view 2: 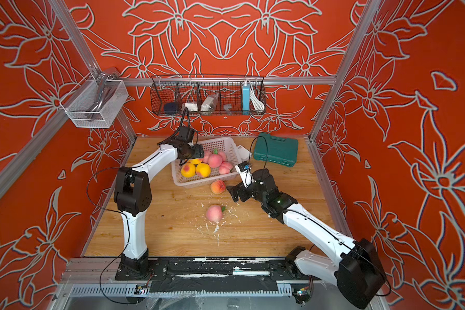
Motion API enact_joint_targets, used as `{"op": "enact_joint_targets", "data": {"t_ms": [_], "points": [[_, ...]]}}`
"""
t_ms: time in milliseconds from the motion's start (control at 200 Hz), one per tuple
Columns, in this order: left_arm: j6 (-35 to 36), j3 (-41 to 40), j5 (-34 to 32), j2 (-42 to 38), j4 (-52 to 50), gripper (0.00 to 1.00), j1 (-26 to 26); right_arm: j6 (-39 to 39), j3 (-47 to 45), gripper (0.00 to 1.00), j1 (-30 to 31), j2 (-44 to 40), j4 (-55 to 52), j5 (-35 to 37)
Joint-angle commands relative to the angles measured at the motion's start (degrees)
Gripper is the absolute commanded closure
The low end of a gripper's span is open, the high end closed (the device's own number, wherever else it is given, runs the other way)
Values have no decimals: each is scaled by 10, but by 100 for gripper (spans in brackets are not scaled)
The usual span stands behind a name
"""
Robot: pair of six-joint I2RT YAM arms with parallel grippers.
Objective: Put the peaches into the basket
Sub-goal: Place the peach in the basket.
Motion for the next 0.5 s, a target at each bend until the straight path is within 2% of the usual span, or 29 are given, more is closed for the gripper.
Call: {"op": "enact_joint_targets", "data": {"t_ms": [0,270,495], "points": [[2,-3,6,1,1,17,-1,-7,9,1,1,-8,-5,8],[1,-7,14,-34,-7,13,-5,-1,17,1,1,-14,-25,12],[-1,-61,4,-108,-6,10,-9,9,25,1,3,-17,-55,-11]]}}
